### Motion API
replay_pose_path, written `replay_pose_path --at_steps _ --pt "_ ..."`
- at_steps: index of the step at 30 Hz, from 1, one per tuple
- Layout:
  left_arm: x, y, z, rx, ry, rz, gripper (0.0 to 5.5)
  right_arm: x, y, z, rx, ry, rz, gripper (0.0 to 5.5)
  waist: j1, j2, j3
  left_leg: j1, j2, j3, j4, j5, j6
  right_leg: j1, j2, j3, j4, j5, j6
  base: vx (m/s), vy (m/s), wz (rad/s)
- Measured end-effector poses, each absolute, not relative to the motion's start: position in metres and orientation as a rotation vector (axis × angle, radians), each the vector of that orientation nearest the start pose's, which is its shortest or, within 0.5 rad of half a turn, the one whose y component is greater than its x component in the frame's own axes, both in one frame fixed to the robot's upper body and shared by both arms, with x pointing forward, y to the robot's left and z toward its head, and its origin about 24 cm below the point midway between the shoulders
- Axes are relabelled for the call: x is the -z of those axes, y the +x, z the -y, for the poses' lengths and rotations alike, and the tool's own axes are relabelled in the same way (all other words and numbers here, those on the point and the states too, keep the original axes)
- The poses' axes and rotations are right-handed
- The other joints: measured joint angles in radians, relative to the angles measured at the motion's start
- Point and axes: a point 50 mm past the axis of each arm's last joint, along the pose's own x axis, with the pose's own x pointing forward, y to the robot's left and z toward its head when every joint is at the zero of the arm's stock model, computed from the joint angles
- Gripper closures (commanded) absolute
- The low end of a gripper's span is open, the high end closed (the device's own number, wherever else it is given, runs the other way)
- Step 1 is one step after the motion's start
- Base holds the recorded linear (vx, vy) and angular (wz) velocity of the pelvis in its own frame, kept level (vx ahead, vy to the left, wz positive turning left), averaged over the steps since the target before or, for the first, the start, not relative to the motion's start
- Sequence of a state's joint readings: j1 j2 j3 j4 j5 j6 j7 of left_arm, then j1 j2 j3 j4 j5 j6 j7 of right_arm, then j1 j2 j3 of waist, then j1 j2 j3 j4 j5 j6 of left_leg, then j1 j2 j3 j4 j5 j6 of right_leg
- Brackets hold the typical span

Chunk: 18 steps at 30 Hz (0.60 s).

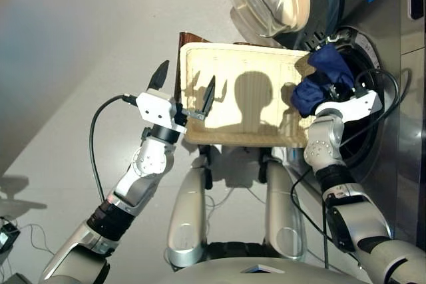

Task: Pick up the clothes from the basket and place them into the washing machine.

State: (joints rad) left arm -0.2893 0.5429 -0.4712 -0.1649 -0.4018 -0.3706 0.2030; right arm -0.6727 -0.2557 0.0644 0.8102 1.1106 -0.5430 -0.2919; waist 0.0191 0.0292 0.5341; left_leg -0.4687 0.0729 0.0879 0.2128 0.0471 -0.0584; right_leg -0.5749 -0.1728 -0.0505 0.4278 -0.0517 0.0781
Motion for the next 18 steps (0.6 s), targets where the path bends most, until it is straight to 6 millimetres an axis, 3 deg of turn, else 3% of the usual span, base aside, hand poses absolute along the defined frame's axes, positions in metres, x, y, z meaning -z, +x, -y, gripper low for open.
replay_pose_path --at_steps 3,7,18 --pt "-0.155 0.263 -0.115 0.392 -0.021 0.584 0.0 -0.094 0.368 0.234 0.618 1.018 0.229 5.5 0.019 0.021 0.0 -0.027 -0.002 -0.001 0.0 0.007 0.003 -0.026 -0.002 0.0 0.001 0.007 -0.002 0.0 0.0 0.0" --pt "-0.154 0.262 -0.112 0.405 -0.029 0.575 0.0 -0.089 0.366 0.248 0.732 1.251 0.243 5.5 0.034 0.027 0.001 -0.042 -0.005 -0.001 0.0 0.011 0.002 -0.043 -0.004 -0.001 0.008 0.01 -0.002 0.0 0.0 0.0" --pt "-0.16 0.264 -0.115 0.399 -0.025 0.589 0.0 -0.095 0.361 0.277 0.901 1.391 0.311 5.5 0.04 0.029 0.0 -0.073 -0.018 -0.007 0.005 0.016 0.008 -0.071 -0.015 -0.004 0.021 0.006 0.004 0.0 0.0 0.0"
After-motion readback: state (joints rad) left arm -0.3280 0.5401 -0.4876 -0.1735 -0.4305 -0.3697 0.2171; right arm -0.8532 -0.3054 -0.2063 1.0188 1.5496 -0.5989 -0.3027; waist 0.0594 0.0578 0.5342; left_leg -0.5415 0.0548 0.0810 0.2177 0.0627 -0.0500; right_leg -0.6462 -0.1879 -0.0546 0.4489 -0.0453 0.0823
